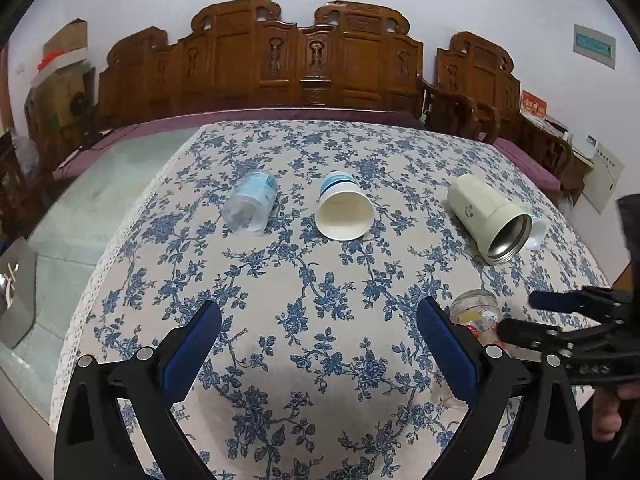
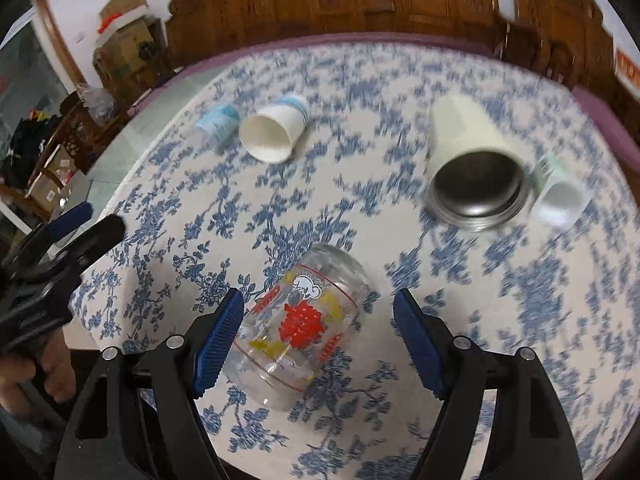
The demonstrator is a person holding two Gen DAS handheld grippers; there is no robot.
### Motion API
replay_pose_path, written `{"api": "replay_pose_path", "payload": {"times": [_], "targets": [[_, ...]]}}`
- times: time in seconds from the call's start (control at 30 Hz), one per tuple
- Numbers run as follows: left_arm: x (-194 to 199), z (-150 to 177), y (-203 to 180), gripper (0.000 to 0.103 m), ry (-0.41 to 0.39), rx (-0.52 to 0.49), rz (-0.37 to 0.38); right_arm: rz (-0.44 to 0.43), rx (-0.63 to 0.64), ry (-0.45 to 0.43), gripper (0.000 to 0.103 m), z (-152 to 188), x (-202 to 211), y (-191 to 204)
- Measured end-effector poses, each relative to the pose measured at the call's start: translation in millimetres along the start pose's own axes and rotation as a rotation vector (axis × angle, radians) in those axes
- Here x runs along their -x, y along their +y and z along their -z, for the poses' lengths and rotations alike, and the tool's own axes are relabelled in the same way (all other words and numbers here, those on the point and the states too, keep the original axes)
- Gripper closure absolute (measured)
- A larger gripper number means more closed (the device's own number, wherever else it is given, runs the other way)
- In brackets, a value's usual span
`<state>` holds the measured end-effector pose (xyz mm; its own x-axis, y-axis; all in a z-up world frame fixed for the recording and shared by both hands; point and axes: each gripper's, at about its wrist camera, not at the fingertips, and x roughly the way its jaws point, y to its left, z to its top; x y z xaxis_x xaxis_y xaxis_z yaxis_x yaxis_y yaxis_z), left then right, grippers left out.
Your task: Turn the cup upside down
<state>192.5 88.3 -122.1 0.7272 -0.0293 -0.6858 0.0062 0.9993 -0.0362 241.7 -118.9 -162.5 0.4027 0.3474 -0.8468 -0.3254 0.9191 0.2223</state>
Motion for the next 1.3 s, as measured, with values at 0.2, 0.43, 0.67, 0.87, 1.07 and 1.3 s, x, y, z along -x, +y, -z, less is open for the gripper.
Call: {"api": "replay_pose_path", "payload": {"times": [0.2, 0.43, 0.67, 0.87, 1.07, 1.3], "targets": [[-1, 0, 0, 0.009, 0.000, -0.004, -0.004, -0.058, -0.094, 0.122, 0.024, -4, -31, -1], [0, -1, 2, 0.009, 0.000, 0.007, 0.005, -0.069, -0.172, 0.212, 0.024, -7, -54, -5], [0, -2, 3, 0.009, -0.002, 0.015, 0.011, -0.057, -0.231, 0.237, 0.028, -16, -64, -17], [0, -2, 3, 0.009, -0.001, 0.016, 0.011, -0.059, -0.247, 0.247, 0.031, -18, -69, -19], [1, -1, 3, 0.009, 0.000, 0.014, 0.011, -0.072, -0.252, 0.230, 0.037, -17, -68, -19], [0, -1, 3, 0.009, 0.003, 0.011, 0.012, -0.084, -0.213, 0.185, 0.044, -11, -50, -19]]}}
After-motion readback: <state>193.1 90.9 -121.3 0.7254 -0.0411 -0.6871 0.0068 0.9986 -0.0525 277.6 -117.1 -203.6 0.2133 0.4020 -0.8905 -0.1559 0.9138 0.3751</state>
